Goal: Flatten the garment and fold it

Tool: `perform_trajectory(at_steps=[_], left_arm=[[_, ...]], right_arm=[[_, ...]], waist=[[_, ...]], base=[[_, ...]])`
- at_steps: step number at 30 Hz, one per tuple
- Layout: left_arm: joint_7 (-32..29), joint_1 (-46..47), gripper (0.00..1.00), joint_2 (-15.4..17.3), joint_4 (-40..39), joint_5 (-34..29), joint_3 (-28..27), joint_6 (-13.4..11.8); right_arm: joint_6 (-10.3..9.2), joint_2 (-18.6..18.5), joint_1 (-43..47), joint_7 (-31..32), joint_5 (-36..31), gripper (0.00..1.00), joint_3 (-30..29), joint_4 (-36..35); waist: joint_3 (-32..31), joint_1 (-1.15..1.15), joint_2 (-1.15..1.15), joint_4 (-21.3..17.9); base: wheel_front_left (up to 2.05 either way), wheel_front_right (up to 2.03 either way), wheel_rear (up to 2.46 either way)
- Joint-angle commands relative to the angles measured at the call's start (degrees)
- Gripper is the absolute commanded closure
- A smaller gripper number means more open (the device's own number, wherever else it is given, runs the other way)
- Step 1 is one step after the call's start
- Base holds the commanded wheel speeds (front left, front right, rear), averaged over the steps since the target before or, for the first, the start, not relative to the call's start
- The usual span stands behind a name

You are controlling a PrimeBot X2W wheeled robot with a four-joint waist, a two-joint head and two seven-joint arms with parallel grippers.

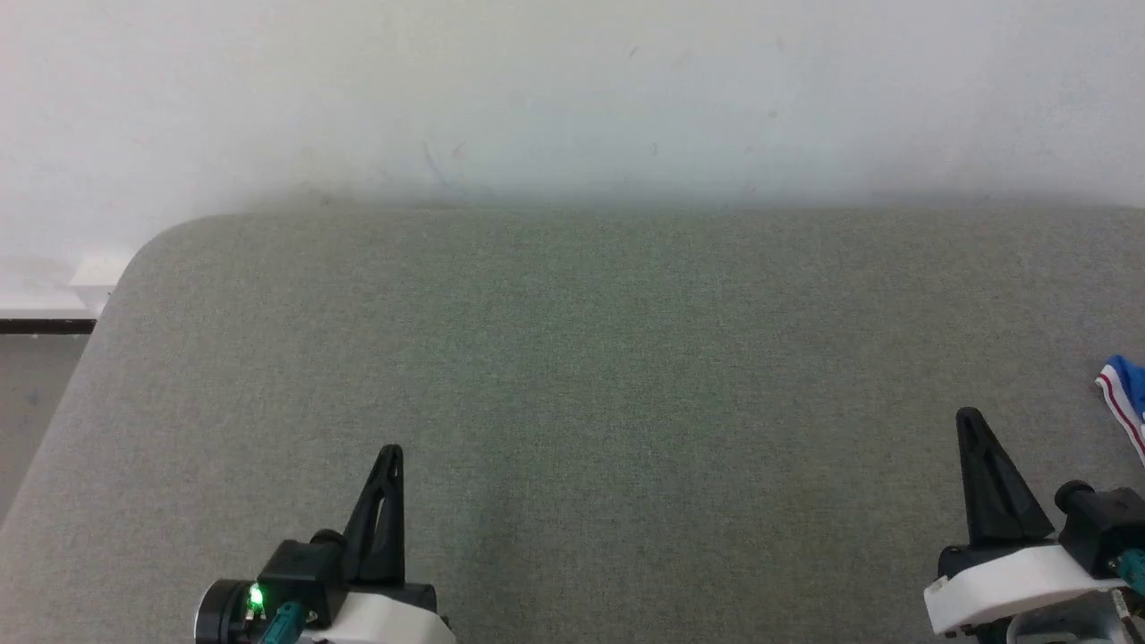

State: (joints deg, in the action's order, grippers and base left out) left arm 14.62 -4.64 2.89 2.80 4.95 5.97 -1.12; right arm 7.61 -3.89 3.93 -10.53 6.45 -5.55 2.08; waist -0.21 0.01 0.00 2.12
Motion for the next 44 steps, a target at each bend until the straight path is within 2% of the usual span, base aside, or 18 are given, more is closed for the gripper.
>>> perform_trajectory(at_steps=[1,44], left_arm=[[-0.3,0.2,1.0,0.0,-0.1,-0.2,-0.2,0.0],[-5.4,1.8,1.0,0.0,-1.1,-1.9,-2.3,0.4]], right_arm=[[0.0,0.0,-0.1,0.3,-0.2,1.0,0.1,-0.1],[-0.05,0.4,-1.5,4.0,-2.5,1.0,2.0,-0.8]], waist=[[0.0,0.0,0.0,0.0],[0.1,-0.01,0.0,-0.8]], base=[[0.0,0.0,0.0],[0.0,0.0,0.0]])
